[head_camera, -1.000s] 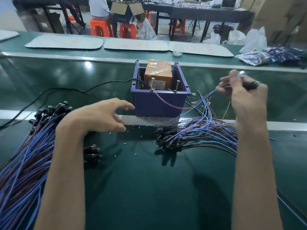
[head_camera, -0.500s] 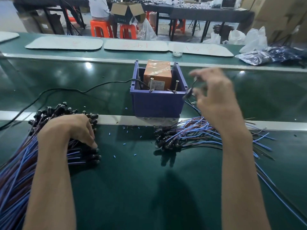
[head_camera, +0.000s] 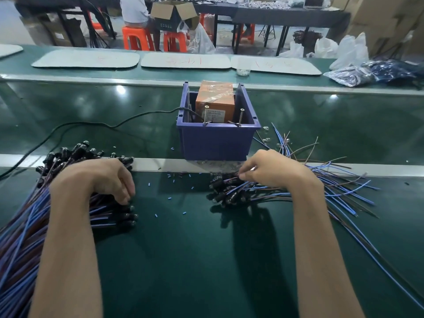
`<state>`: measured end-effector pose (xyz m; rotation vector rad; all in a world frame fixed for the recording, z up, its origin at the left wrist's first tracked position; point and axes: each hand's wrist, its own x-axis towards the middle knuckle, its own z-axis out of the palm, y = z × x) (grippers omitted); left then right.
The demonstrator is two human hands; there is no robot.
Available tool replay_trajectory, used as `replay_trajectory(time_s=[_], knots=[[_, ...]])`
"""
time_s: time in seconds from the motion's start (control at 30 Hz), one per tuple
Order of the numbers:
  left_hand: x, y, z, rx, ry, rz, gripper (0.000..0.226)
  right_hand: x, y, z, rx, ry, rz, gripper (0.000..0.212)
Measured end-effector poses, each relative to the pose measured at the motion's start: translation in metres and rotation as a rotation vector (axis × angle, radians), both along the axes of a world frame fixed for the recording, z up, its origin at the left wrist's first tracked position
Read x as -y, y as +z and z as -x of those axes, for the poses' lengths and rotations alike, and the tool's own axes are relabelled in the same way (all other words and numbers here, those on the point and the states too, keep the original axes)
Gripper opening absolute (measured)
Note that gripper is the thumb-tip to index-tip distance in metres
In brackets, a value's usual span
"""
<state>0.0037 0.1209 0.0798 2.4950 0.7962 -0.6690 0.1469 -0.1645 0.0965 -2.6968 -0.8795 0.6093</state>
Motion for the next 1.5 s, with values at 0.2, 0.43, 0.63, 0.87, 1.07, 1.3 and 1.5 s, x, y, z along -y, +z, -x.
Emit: replay_trajectory(time_s=[0.2,0.43,0.63,0.87,1.07,1.3,1.5], knots=[[0.016,0.019,-0.007,0.314,-0.147,0.015,0.027,-0.003,0.005,-0.001,0.079,0.046,-0.218,0.024],[0.086,0.065,-0.011,1.019,-0.363,0.139,0.031,-0.026,0.018,0.028,-0.33,0.215,-0.614,0.043],[0.147,0.074,-0.022,1.31,-0.432,0.217,0.02,-0.033,0.02,0.043,-0.457,0.273,-0.879,0.013],[0.132,0.063,-0.031,1.22,-0.357,0.035,0.072,-0.022,0.028,0.029,-0.311,0.071,-1.155,0.023],[0.114,0.052,-0.035,0.984,-0.21,-0.041,0.046,-0.013,0.043,0.034,-0.263,0.013,-1.208,0.049],[0.098,0.043,-0.037,0.858,-0.175,-0.01,0.023,-0.01,0.048,0.033,-0.475,0.056,-1.406,0.066],[0.1,0.042,-0.037,0.852,-0.165,-0.041,0.019,-0.01,0.052,0.032,-0.629,0.006,-1.543,0.068]])
